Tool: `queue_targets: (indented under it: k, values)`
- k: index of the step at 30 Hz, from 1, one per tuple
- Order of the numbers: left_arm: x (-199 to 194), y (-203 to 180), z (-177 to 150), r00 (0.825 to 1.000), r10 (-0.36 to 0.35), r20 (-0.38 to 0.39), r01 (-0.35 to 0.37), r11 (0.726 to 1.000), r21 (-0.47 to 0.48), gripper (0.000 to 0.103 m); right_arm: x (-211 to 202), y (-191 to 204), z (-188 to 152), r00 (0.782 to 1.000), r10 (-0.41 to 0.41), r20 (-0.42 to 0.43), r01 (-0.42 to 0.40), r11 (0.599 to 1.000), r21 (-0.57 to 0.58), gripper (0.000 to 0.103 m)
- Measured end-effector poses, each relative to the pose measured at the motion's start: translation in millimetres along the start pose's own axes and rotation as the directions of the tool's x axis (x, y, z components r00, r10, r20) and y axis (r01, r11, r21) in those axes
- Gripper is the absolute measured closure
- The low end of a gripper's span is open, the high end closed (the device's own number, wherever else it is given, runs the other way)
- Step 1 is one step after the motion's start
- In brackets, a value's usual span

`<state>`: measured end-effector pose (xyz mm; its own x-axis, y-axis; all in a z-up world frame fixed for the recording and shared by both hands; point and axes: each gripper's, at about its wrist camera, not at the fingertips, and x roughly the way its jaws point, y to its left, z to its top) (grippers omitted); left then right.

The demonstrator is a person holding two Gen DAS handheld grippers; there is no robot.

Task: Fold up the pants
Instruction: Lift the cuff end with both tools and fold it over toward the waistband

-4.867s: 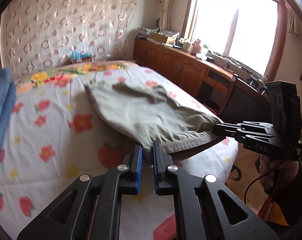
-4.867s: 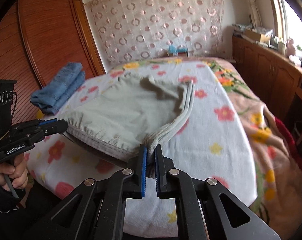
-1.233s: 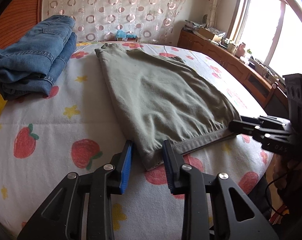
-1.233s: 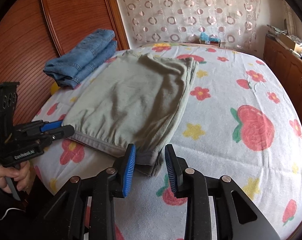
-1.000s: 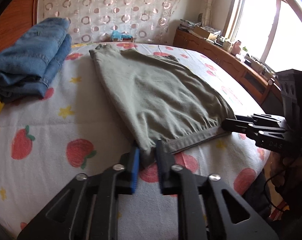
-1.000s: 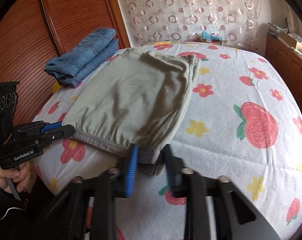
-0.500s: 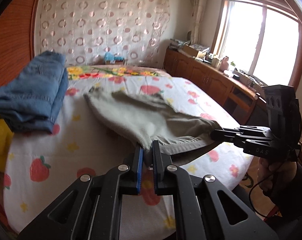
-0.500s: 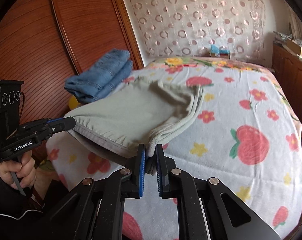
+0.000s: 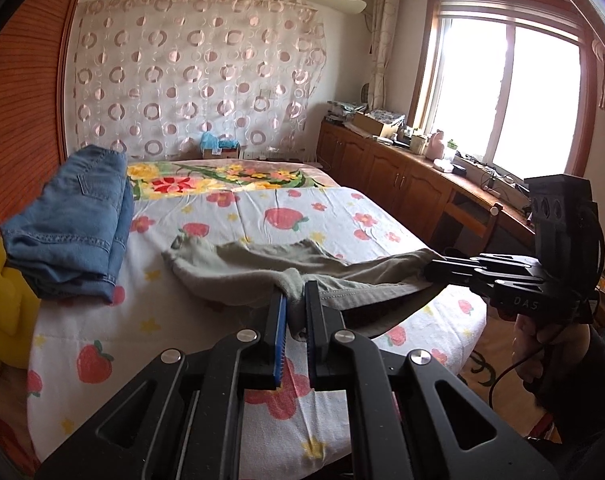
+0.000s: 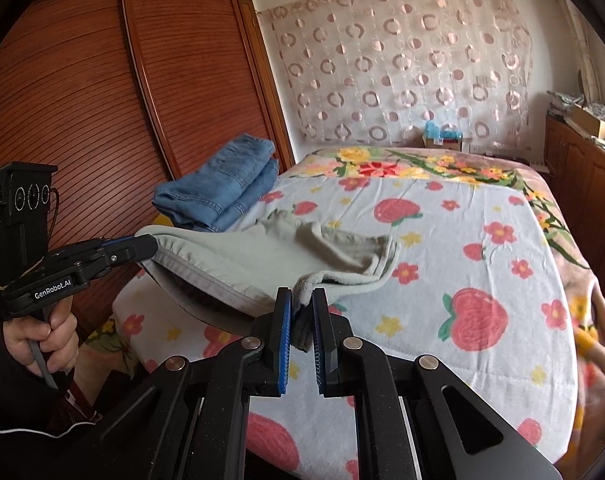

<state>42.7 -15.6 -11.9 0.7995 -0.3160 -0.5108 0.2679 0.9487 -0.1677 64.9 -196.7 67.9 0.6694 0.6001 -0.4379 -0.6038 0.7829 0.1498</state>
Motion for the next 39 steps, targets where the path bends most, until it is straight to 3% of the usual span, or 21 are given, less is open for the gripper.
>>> queue_targets:
  k: [21,33,39]
  values:
    - [-35.4,-17.5,13.7,0.998,-0.010,0.059,0.006,0.998,0.059,0.094,-24.2,4.2,5.1,0.998,0.006,0.069,-0.003,0.999,-0.054,0.093]
    - [6.8,0.3,-16.9,0.998,0.002,-0.062,0.000,1.000,0.020,0.094,23.9,-10.9,0.3,1.000,-0.005,-0.020,0.004,0.999,-0.044,0.093]
    - [16.2,12.3,-22.9,0.997,0.012,-0.074,-0.014,1.000,-0.018,0.094,50.4,-15.3,8.0,0.999,0.003,-0.034,-0.004,0.999,-0.036,0.093]
